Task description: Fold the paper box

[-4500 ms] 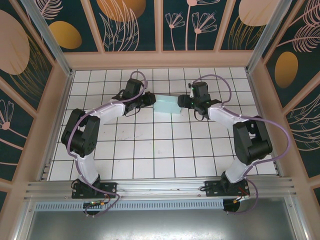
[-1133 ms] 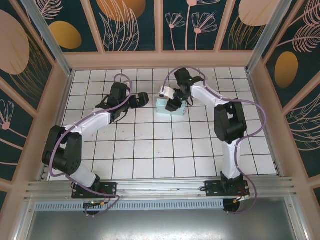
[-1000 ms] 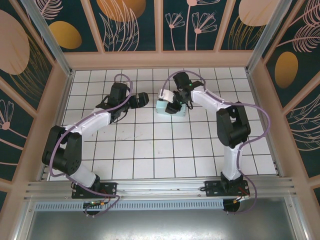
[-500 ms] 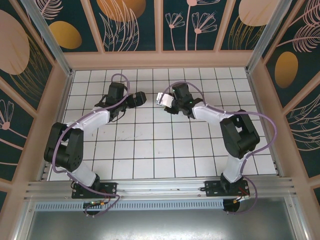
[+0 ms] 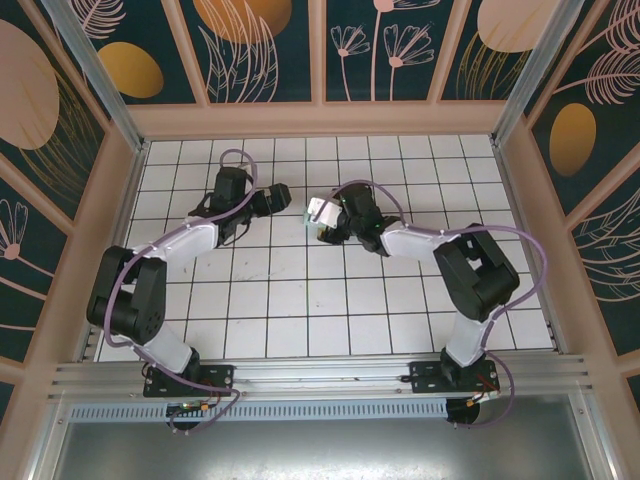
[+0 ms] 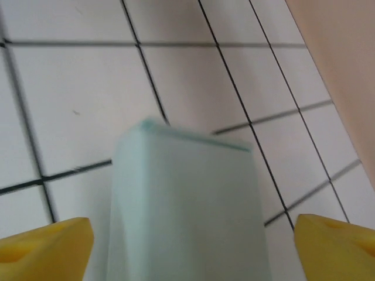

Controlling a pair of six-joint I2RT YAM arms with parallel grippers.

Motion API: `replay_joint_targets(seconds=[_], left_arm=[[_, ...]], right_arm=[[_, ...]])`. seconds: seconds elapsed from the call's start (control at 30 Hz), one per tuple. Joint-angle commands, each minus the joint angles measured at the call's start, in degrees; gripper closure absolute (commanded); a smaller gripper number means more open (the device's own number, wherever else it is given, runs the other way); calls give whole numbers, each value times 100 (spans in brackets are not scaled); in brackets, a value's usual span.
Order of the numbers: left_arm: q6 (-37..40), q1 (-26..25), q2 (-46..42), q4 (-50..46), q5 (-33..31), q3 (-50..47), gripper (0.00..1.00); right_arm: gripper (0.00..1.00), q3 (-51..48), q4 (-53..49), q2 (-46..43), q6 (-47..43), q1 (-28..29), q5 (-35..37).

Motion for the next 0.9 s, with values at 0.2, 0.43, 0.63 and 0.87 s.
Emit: replay_joint_targets(seconds=[0.2, 0.43, 0.63, 0.87], left_arm=[[587, 310, -942, 1173, -848, -827, 1], [1822, 503, -1919, 3370, -2380, -2483, 2], [2858, 583, -1822, 4287, -3013, -3174, 2], [3061, 979, -1421, 4860, -2681, -3174, 1]], right_arm=[[8, -761, 1247, -1115, 2625, -1120, -1665], [8, -2309, 3430, -1782, 4698, -2476, -892], [8, -3079, 4306, -1652, 5444, -3372, -311], [10, -3136, 4609, -1497, 5296, -3776, -39]])
